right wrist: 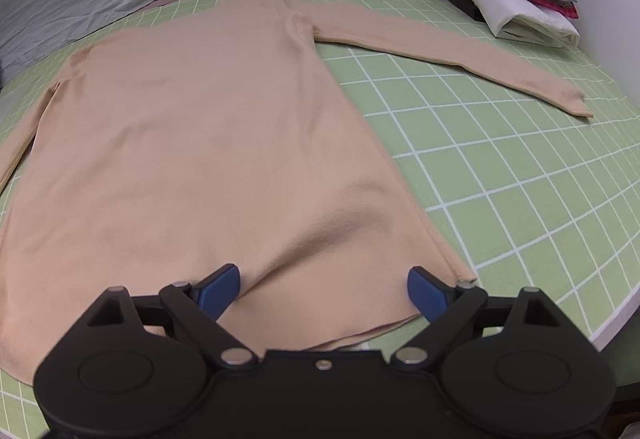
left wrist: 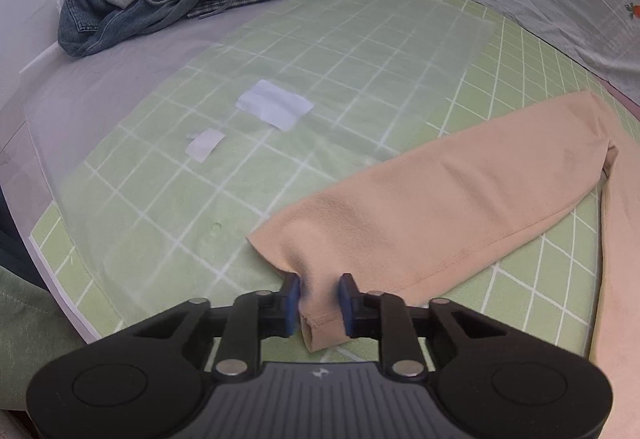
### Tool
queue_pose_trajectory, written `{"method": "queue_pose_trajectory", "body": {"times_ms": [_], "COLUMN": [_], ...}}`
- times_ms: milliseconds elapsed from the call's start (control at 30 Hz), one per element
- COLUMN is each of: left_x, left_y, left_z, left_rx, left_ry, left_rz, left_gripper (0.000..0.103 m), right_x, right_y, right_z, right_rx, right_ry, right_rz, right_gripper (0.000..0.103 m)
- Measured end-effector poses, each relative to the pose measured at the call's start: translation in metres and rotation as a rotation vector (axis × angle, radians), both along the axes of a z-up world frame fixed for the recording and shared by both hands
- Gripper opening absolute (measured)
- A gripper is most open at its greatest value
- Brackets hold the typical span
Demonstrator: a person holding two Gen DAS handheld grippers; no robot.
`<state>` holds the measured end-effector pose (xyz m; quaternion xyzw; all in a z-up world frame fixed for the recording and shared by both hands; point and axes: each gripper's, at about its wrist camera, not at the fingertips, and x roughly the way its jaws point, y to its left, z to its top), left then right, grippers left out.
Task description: Fold clothes
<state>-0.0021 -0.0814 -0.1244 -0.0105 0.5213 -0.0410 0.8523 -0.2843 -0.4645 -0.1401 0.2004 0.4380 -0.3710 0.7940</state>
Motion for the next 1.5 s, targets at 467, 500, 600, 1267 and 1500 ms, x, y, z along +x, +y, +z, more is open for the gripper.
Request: {"method": "queue_pose_trajectory", "body": {"times_ms": [467,500,600,1267,1500], "left_x": [-0.019,-0.025,-0.046,-0.041,-0.018], "left_y": [-0.136,-0.154,-0.209,-0.147,-0.096], "left_z": [0.066,0.071,0.08,0.063,0.063], "left_rx": [-0.243,-0.267,-0.329,-0.046,-0.013], "left_ry": [-0.098,-0.097,-0.088,-0.008,0.006], "left_rz": [-0.264,-0.304,-0.43,-0.219,-0.232], "left_gripper": [0.005,0.005,0.007,0.07,0.071], "right_x": [-0.016,-0.019,-0.027,0.04,0.092], "right_y": [-0.035,-0.04,-0.056,-0.049,0.002], "right_z": [0.025,0.025,0.026,0.024,0.026], "right_rx": [-0.078,-0.079,-0.085,-0.131,-0.111], "right_ry": [-0.065,-0.067,-0.071,-0.065,-0.104], "right_rz": [0.01,0.008,0.001,0.158,0.249], "right_gripper": [0.088,0.088,0.088,0.088,0.082]}}
